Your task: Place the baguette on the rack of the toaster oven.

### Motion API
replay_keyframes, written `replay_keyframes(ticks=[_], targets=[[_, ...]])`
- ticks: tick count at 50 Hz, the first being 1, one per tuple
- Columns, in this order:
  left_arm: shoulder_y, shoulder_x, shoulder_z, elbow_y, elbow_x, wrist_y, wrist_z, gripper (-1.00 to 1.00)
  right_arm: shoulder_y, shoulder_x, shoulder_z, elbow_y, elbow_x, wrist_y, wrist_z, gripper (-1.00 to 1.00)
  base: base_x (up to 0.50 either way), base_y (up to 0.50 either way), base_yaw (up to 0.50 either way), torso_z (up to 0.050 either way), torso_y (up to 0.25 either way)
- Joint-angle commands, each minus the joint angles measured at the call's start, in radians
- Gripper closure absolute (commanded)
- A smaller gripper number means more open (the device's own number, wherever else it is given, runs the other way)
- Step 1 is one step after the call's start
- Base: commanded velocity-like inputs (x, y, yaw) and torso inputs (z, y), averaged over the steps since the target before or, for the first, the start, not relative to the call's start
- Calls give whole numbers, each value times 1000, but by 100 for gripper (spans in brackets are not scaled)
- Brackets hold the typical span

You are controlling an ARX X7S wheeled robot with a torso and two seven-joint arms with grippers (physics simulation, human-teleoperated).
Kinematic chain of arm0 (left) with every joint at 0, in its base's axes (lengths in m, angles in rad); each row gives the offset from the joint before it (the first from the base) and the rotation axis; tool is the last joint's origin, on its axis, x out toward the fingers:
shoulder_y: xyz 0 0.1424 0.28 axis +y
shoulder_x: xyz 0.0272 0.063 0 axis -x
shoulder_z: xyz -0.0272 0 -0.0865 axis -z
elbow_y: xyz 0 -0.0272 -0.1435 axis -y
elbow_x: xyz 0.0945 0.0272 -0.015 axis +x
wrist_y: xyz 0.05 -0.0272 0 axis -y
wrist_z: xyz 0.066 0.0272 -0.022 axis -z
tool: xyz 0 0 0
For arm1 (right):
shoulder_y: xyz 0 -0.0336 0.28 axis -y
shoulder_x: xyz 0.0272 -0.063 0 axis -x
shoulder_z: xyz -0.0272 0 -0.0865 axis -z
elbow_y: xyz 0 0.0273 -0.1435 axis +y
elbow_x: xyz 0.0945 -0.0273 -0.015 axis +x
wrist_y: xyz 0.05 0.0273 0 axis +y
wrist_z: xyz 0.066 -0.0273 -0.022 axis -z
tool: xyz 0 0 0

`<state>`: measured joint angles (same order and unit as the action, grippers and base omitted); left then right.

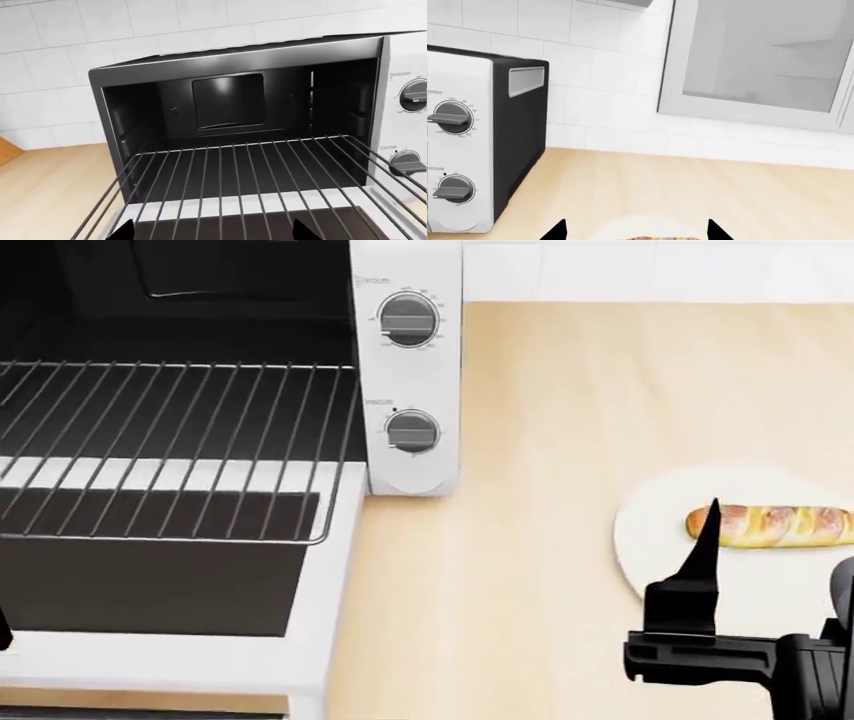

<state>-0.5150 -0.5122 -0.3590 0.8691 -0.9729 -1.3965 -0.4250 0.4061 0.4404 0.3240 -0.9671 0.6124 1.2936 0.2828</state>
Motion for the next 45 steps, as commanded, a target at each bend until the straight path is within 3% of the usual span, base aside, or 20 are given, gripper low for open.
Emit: replay_keyframes(ticks=[1, 19, 45], targets=[[15, -7, -14, -1, -18, 12, -5, -100, -8, 8, 11, 2, 9, -5, 8, -100, 262, 133, 0, 0, 0], [17, -8, -49, 10, -99, -8, -31, -100, -50, 33, 19, 6, -1, -22, 29, -100, 249, 133, 0, 0, 1], [36, -25, -13, -1, -96, 31, -54, -100, -92, 49, 26, 13, -7, -35, 65, -100, 14, 135, 0, 0, 0]])
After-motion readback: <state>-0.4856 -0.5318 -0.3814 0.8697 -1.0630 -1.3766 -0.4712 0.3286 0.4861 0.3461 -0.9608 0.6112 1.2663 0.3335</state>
